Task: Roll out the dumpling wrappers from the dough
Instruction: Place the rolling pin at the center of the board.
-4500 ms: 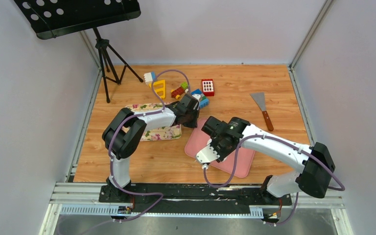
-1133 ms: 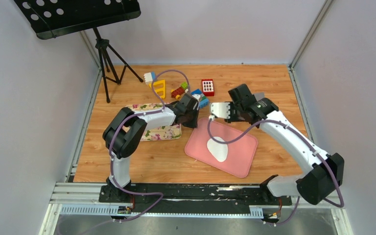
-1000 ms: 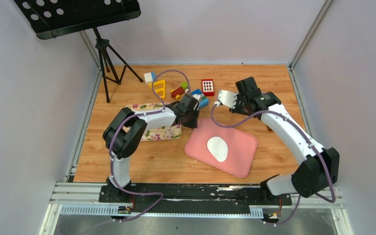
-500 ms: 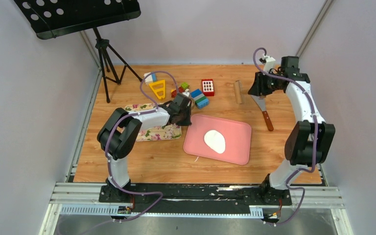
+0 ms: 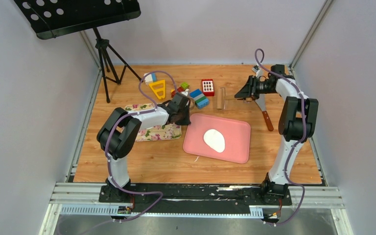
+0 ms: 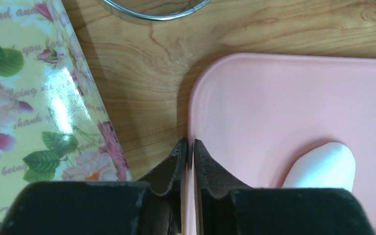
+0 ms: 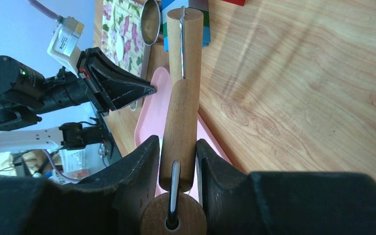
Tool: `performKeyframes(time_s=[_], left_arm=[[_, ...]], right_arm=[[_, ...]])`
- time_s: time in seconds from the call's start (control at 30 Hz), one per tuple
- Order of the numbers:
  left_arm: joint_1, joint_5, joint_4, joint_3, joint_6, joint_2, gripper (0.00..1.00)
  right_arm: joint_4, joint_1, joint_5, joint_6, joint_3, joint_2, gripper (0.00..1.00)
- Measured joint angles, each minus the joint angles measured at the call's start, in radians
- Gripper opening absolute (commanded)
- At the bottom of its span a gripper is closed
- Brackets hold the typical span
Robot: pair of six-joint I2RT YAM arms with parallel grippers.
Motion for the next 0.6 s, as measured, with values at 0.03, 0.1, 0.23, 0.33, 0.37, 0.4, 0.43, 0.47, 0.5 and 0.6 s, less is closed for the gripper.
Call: performKeyframes(time_s=[0.03,0.1,0.23,0.33,0.37,0.4,0.43,0.47,0.5,0.6], left_arm=[[0.001,0.002,0.0,0.0,0.0,0.0,0.21],[0.003,0.006,0.001,0.0,0.0,0.0,0.24],[0.003,0.022,0.004,0.0,0.0,0.0,0.27],[0.003,0.028,0.005,0.0,0.0,0.0,0.27],[0.003,0.028,0.005,0.0,0.0,0.0,0.28],[0.003,0.029,0.005,0.0,0.0,0.0,0.28],[0.003,0.03,0.005,0.0,0.0,0.0,0.28],[0.003,0.031,0.005,0.0,0.0,0.0,0.29],[0.003,0.032,0.005,0.0,0.001,0.0,0.3],[0.003,0.035,0.006,0.0,0.002,0.0,0.32]], right_arm=[[0.002,-0.002,-0.008,0.01,0.01,0.017,0.09],[0.005,-0.009,-0.023,0.03,0.029,0.051,0.1],[0.009,-0.031,-0.033,0.056,0.063,0.125,0.22],[0.005,-0.041,-0.024,0.064,0.069,0.161,0.36],[0.003,-0.042,-0.021,0.065,0.069,0.168,0.41],[-0.004,-0.044,-0.016,0.067,0.069,0.175,0.44],[-0.01,-0.044,-0.009,0.068,0.071,0.177,0.49],[-0.019,-0.045,-0.001,0.069,0.074,0.18,0.58],[-0.026,-0.045,0.01,0.068,0.079,0.182,0.63],[-0.048,-0.045,0.04,0.064,0.089,0.182,0.67]])
